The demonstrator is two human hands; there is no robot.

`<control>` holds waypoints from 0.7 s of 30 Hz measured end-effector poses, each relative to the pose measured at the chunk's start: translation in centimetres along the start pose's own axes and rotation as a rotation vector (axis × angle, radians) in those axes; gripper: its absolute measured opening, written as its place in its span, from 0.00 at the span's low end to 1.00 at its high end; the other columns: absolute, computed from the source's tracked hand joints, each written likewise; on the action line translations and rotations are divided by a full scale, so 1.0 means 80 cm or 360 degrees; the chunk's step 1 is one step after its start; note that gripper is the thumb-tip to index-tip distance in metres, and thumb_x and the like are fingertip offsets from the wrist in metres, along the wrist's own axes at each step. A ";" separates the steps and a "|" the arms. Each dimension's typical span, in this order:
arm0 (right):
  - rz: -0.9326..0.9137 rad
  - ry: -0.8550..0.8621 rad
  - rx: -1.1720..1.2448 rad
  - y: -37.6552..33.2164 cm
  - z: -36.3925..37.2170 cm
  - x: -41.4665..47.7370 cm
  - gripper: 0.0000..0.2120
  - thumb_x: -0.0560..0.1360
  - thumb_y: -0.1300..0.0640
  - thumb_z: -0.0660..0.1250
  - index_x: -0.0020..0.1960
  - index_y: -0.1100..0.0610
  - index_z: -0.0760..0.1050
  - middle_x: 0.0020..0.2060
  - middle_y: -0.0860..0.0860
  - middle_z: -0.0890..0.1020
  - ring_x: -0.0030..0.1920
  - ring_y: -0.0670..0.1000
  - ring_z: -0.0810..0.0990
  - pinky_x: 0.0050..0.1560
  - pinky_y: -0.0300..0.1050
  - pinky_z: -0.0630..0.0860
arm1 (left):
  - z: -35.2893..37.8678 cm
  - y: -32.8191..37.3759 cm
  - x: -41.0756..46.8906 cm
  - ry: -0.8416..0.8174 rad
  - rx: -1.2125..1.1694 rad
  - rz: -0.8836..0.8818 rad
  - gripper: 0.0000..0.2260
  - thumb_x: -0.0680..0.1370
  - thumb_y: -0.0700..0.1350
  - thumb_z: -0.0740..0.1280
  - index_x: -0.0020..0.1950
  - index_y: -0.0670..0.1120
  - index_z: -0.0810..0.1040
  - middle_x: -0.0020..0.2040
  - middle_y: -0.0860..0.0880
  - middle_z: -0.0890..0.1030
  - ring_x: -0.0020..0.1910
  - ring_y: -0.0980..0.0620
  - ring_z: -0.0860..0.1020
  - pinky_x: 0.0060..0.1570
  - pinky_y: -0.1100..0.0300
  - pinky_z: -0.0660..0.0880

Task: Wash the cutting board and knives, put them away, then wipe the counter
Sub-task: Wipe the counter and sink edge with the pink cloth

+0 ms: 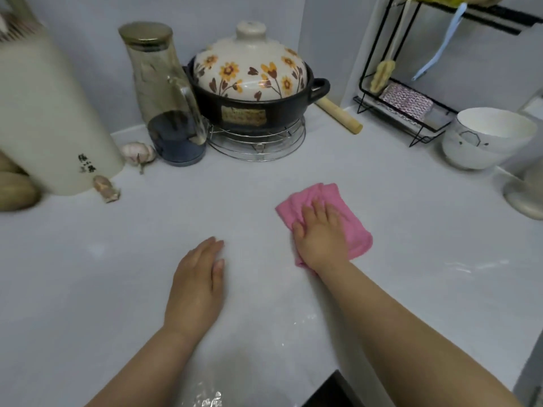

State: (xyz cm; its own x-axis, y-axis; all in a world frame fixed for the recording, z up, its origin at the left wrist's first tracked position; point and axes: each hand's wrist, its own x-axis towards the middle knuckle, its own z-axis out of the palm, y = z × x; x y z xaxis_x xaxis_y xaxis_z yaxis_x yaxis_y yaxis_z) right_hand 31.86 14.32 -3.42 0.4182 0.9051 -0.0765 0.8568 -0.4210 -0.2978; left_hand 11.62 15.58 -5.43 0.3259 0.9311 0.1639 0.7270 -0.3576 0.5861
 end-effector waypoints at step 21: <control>-0.0653 -0.0062 -0.0150 0.039 0.013 -0.170 0.20 0.70 0.46 0.55 0.54 0.48 0.80 0.56 0.47 0.82 0.57 0.52 0.81 0.61 0.44 0.71 | -0.003 0.006 -0.009 -0.0116 0.0069 0.0070 0.34 0.70 0.59 0.44 0.61 0.40 0.76 0.64 0.40 0.75 0.65 0.41 0.70 0.67 0.51 0.61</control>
State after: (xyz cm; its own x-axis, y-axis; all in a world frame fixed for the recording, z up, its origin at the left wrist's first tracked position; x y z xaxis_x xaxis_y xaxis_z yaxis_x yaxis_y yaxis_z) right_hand 28.51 0.76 -4.31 0.0267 0.9996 -0.0061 0.9745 -0.0274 -0.2228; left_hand 11.58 14.78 -5.05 0.3999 0.9074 0.1294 0.7361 -0.4021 0.5446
